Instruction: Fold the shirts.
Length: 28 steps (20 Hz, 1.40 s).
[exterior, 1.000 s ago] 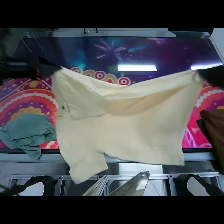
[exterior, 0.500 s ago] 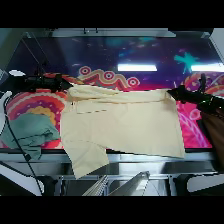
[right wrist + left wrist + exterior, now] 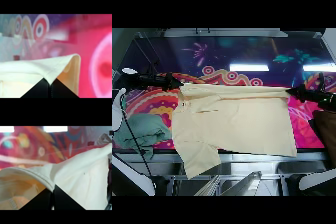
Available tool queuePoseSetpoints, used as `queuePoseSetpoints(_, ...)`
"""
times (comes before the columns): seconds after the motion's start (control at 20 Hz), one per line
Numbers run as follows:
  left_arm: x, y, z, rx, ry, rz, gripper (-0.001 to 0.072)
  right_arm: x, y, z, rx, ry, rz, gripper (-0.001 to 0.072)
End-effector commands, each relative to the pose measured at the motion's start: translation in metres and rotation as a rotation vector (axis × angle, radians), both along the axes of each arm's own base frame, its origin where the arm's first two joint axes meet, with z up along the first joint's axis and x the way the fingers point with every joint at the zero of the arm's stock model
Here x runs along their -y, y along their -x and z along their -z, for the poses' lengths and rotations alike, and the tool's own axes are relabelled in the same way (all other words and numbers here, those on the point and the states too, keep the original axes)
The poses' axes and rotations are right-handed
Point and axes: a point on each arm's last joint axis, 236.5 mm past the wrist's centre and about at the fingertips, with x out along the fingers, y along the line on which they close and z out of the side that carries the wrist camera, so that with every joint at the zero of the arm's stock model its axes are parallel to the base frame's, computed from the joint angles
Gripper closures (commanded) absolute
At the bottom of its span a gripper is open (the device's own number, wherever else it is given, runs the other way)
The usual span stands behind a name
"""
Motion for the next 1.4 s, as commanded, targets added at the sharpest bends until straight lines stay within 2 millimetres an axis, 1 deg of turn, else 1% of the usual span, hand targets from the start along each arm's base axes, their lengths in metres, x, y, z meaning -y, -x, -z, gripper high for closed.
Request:
queuePoseSetpoints(0.0, -0.002, 0.006, 0.010, -0.027, -0.012, 0.007, 0.0688, 0.001, 0.020, 0.014, -0.071, 0.036, -0.069, 0.0698)
queuePoseSetpoints(0.1, -0.002, 0.007, 0.010, -0.028, -0.013, 0.008, 0.0689, -0.005, 0.020, 0.014, -0.069, 0.038, -0.084, 0.0698)
queuePoseSetpoints(0.2, -0.004, 0.007, 0.010, -0.028, -0.012, 0.004, 0.0689, -0.007, 0.021, 0.014, -0.071, 0.035, -0.093, 0.0699)
queuePoseSetpoints(0.35, -0.002, 0.013, 0.009, -0.042, -0.006, 0.028, 0.0689, -0.011, 0.023, 0.012, -0.072, 0.024, -0.107, 0.0698)
queuePoseSetpoints(0.5, -0.005, 0.018, 0.022, -0.052, -0.075, 0.056, 0.0689, -0.014, 0.024, 0.012, -0.072, 0.021, -0.116, 0.0698)
queuePoseSetpoints(0.65, -0.005, 0.023, 0.037, -0.055, -0.162, 0.093, 0.0689, -0.022, 0.023, 0.012, -0.040, 0.049, -0.157, 0.0697)
queuePoseSetpoints(0.75, -0.005, 0.017, 0.039, -0.033, -0.181, 0.087, 0.0689, -0.024, 0.019, 0.014, -0.034, 0.068, -0.155, 0.0698)
queuePoseSetpoints(1.05, -0.018, -0.010, 0.043, 0.040, -0.234, -0.006, 0.0689, -0.021, 0.015, 0.017, -0.033, 0.088, -0.139, 0.0698)
queuePoseSetpoints(1.25, -0.020, -0.014, 0.043, 0.051, -0.242, -0.021, 0.0688, -0.020, 0.014, 0.018, -0.032, 0.093, -0.134, 0.0698)
queuePoseSetpoints(1.3, -0.019, -0.013, 0.043, 0.048, -0.238, -0.015, 0.0689, -0.020, 0.014, 0.018, -0.033, 0.094, -0.133, 0.0689)
queuePoseSetpoints(1.35, -0.017, -0.009, 0.041, 0.041, -0.231, 0.001, 0.0686, -0.020, 0.014, 0.018, -0.032, 0.094, -0.133, 0.0492)
